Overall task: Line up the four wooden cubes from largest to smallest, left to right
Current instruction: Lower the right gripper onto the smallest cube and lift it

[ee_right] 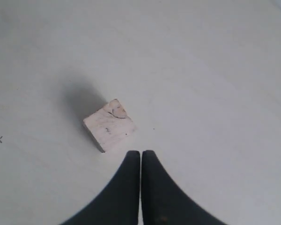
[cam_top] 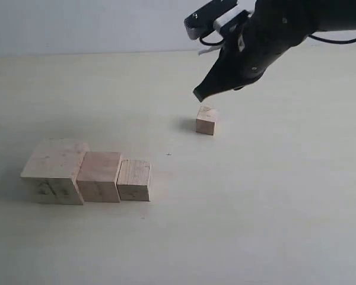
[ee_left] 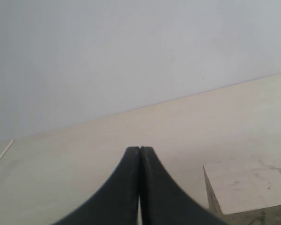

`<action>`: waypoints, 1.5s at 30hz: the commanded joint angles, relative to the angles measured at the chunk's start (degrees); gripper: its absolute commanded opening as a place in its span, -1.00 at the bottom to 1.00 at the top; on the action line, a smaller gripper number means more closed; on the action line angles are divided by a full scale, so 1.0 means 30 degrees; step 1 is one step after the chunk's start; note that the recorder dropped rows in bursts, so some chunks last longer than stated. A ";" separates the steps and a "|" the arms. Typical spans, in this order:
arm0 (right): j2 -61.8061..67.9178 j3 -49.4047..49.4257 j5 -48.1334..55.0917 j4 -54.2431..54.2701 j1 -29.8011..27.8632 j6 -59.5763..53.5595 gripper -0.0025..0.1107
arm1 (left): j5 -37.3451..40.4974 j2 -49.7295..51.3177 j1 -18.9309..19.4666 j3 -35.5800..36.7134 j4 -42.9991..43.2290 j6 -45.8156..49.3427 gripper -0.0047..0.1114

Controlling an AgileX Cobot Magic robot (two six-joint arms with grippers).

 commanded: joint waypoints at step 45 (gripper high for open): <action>0.6685 -0.0347 -0.7134 0.3413 -0.1157 0.6915 0.27 | -0.0073 -0.0128 0.0036 0.0000 -0.0083 -0.0090 -0.92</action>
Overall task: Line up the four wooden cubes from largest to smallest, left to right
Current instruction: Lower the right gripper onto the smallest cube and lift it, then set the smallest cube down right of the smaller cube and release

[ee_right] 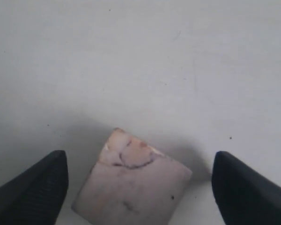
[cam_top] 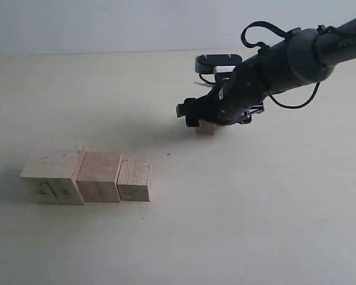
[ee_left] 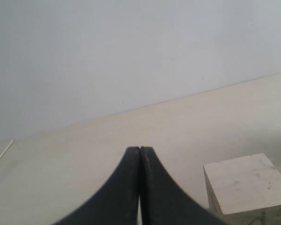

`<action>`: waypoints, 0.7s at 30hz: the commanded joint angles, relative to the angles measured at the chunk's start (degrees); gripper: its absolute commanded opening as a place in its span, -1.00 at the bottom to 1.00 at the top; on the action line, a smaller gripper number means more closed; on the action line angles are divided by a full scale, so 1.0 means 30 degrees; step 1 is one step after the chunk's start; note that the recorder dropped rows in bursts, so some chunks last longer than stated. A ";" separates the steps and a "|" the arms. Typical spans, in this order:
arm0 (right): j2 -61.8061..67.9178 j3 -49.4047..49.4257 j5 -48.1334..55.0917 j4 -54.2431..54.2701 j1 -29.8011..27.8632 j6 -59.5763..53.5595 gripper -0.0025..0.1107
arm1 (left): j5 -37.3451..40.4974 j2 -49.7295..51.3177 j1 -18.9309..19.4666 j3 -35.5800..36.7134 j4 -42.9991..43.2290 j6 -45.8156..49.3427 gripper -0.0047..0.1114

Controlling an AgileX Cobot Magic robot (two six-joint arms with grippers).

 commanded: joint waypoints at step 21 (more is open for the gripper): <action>-0.5271 -0.0275 1.4005 1.1584 -0.0052 -2.9472 -0.96 | -0.0073 -0.0128 0.0036 0.0000 -0.0083 -0.0090 -0.92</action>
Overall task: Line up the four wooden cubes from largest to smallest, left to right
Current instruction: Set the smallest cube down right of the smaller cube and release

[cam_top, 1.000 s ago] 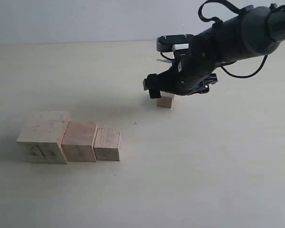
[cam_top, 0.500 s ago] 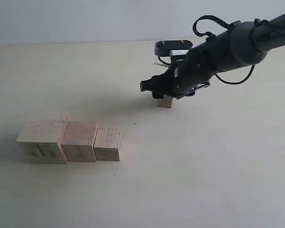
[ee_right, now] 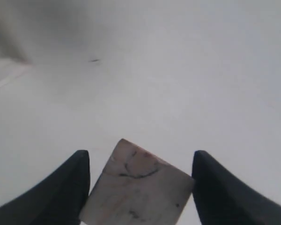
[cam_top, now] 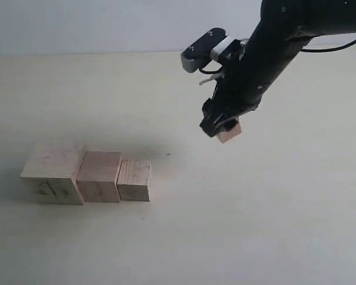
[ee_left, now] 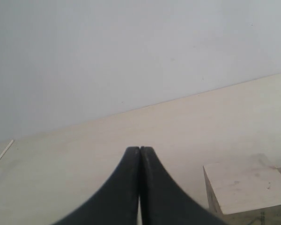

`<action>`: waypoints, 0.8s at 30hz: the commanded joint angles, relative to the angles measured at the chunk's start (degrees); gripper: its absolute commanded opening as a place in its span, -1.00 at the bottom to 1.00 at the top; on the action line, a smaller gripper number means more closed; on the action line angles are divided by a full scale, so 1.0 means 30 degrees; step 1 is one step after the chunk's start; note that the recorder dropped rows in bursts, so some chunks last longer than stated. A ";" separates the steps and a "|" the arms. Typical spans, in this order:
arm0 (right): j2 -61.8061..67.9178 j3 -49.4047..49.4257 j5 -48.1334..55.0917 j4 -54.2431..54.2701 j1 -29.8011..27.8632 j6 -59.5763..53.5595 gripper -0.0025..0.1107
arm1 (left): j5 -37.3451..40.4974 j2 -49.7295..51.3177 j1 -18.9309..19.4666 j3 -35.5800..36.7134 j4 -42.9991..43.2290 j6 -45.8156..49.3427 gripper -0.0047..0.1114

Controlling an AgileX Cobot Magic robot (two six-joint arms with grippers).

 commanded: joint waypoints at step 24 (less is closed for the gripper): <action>0.5478 -0.1709 0.1652 0.7168 0.1937 -1.7296 -0.96 | -0.0073 -0.0128 0.0036 0.0000 -0.0083 -0.0090 -0.92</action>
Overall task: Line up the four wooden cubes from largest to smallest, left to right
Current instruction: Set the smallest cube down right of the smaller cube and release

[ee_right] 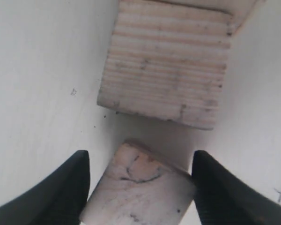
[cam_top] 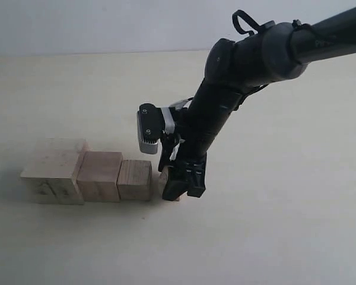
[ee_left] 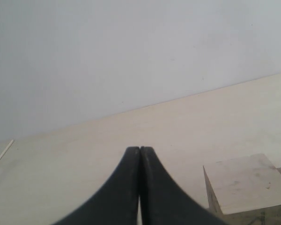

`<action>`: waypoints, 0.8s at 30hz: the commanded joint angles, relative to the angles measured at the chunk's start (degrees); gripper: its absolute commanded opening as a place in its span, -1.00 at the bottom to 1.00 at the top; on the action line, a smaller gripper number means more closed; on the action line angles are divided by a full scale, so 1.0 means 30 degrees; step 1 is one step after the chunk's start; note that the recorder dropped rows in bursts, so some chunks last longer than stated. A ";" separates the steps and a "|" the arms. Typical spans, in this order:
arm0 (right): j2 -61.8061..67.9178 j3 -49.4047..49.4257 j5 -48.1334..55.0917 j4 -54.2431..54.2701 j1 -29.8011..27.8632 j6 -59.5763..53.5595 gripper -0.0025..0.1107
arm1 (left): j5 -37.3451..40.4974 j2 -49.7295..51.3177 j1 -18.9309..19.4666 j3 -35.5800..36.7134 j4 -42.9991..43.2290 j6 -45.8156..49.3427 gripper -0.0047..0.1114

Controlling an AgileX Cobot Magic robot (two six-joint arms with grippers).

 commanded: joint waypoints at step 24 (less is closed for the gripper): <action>-0.0902 -0.0128 -0.0237 0.0046 0.0040 0.0222 0.38 | -0.0073 -0.0128 0.0036 0.0000 -0.0083 -0.0090 -0.92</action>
